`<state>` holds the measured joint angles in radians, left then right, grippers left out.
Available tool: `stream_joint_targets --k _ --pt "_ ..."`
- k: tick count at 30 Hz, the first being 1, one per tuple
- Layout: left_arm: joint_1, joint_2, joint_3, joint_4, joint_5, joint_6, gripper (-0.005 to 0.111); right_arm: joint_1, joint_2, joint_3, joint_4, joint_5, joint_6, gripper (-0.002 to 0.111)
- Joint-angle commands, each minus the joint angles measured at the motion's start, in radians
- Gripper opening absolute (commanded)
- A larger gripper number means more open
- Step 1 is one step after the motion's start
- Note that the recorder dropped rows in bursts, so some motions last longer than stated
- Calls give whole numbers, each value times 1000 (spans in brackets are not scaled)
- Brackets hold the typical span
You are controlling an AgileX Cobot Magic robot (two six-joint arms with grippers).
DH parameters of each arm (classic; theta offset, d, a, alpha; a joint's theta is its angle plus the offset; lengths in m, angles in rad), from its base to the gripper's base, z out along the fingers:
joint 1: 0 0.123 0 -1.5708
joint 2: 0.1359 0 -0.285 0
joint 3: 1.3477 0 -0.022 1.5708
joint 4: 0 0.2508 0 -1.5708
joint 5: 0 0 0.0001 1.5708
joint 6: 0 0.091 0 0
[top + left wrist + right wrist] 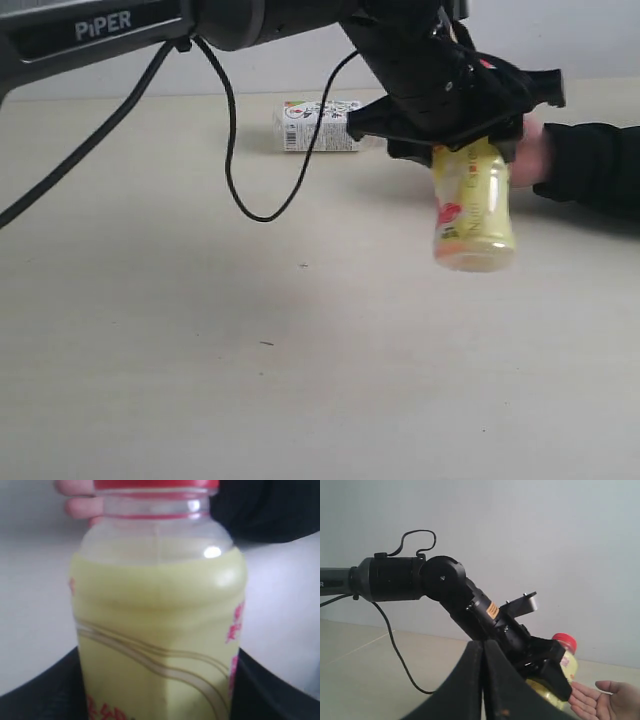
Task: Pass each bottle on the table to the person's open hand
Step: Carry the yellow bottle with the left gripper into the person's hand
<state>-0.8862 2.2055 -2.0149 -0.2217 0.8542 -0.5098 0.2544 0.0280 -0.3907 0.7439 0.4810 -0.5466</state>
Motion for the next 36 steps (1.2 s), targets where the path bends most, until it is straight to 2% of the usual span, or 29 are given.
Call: stream_joint_targets --k 1,10,14,18,28,36 --pt "18 72 -93 -127 -83 37 0 1 -4 4 5 -7 1 0" --pt "80 256 -382 -144 -93 -34 0 1 -4 4 5 -7 1 0" --pt "114 316 -457 -160 -102 -63 0 1 -4 4 5 -7 1 0" --pt "138 350 -476 -210 -111 -69 0 1 -4 4 5 -7 1 0" --pt "142 423 -477 -309 -201 -17 0 1 -4 4 5 -7 1 0" --pt "144 454 -477 -319 -208 34 0 1 -4 4 5 4 1 0"
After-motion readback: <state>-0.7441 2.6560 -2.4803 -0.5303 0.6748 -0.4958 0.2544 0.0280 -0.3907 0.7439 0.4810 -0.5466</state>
